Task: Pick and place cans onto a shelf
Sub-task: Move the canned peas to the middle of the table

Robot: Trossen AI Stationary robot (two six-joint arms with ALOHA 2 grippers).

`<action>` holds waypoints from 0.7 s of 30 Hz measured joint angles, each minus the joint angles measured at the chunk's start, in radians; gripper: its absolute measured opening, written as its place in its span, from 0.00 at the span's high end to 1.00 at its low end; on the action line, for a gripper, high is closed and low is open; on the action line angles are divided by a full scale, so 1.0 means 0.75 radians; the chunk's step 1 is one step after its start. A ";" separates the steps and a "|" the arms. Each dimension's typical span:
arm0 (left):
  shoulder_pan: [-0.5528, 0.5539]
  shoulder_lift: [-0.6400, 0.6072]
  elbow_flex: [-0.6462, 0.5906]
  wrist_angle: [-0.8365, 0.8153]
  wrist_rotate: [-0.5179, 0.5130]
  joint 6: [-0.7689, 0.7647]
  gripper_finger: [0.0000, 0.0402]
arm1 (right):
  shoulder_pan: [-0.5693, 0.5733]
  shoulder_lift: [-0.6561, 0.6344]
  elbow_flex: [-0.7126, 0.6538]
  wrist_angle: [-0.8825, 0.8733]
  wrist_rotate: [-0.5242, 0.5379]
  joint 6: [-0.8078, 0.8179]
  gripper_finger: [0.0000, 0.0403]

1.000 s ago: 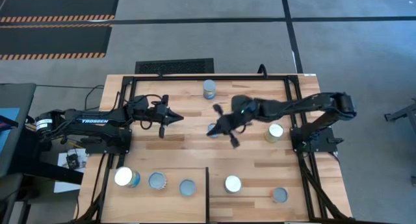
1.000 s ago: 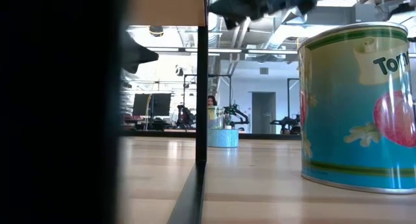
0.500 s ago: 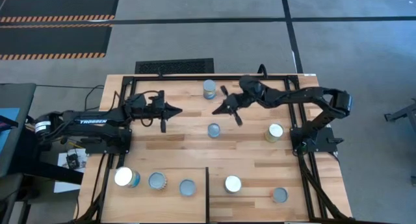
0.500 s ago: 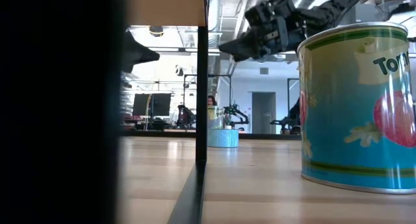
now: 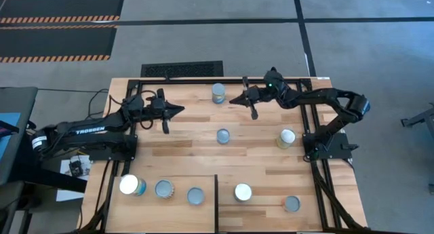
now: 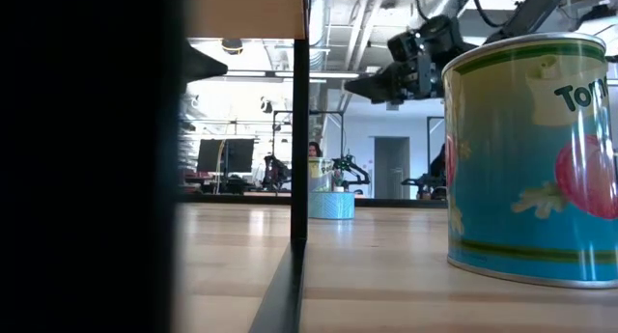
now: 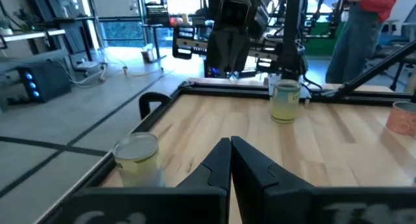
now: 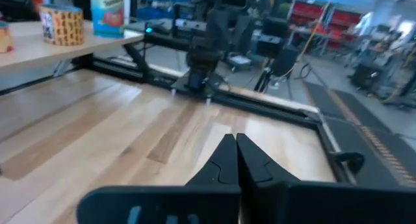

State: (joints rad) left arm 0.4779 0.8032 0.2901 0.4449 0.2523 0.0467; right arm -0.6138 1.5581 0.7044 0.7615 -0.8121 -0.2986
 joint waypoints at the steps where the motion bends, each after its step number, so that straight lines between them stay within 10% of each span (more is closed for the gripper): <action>1: 0.003 -0.005 0.000 -0.002 -0.001 0.002 1.00 | -0.015 0.000 -0.020 0.048 -0.005 0.017 1.00; 21: 0.108 -0.008 0.000 0.055 0.009 0.005 1.00 | -0.130 -0.001 -0.176 0.448 0.035 0.269 1.00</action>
State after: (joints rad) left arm 0.5587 0.7971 0.2901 0.4862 0.2588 0.0504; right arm -0.7112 1.5578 0.5727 1.0978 -0.7862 -0.0968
